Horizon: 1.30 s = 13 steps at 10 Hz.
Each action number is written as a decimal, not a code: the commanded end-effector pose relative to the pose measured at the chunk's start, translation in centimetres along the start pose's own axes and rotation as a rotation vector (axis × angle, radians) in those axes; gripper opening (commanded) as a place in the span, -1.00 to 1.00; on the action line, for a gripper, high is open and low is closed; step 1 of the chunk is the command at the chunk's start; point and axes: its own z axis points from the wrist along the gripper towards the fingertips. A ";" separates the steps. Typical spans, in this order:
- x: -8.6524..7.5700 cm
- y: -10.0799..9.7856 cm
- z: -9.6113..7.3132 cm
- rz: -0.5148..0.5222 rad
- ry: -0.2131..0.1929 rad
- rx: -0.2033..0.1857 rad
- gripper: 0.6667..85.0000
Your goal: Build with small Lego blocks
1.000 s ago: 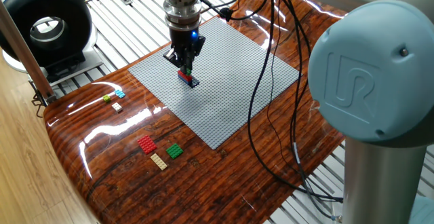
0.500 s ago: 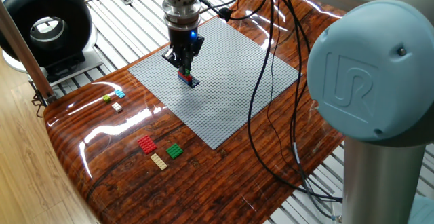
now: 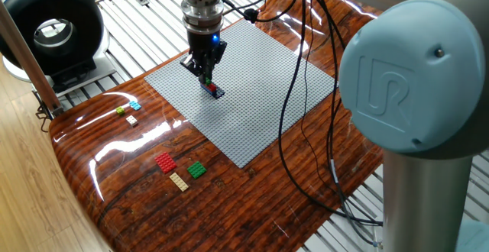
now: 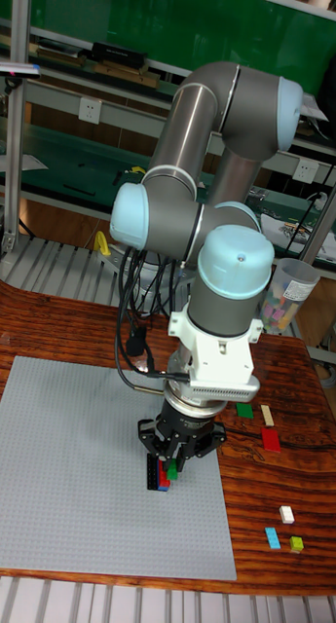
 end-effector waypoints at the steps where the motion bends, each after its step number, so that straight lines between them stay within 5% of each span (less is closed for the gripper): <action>1: -0.4 0.0 0.2 -0.013 -0.002 -0.018 -0.98; 13: -0.3 -0.5 0.1 0.060 0.003 -0.023 -0.98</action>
